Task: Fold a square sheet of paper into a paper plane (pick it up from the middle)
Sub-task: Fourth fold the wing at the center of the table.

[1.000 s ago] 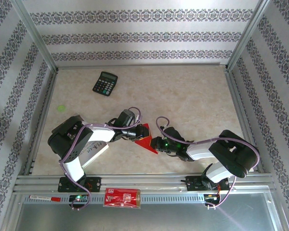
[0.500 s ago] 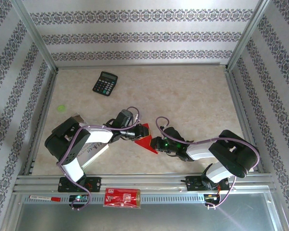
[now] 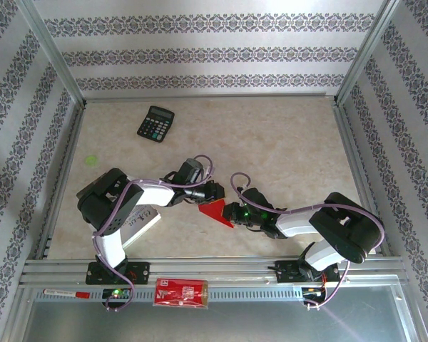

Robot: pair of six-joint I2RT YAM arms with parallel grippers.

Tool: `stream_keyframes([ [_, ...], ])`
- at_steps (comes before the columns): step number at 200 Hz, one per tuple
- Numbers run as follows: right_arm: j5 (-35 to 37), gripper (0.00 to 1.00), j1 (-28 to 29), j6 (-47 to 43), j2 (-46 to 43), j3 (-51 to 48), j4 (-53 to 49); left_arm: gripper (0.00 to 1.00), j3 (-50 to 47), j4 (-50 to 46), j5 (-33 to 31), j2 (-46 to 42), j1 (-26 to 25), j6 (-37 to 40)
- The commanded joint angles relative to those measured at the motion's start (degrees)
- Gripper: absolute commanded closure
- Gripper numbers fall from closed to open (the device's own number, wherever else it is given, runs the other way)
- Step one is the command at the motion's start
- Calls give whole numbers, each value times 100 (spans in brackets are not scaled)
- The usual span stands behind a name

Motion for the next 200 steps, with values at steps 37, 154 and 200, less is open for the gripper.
stream_keyframes([
  [37,66,94,131,-95,265,43,-491,79,-68,-443,-84,-20,105,263],
  [154,83,92,123,-107,220,93,-641,80,-448,-395,-161,-169,273,249],
  [200,73,90,124,-100,165,116,-668,80,-556,-328,-215,-31,291,272],
])
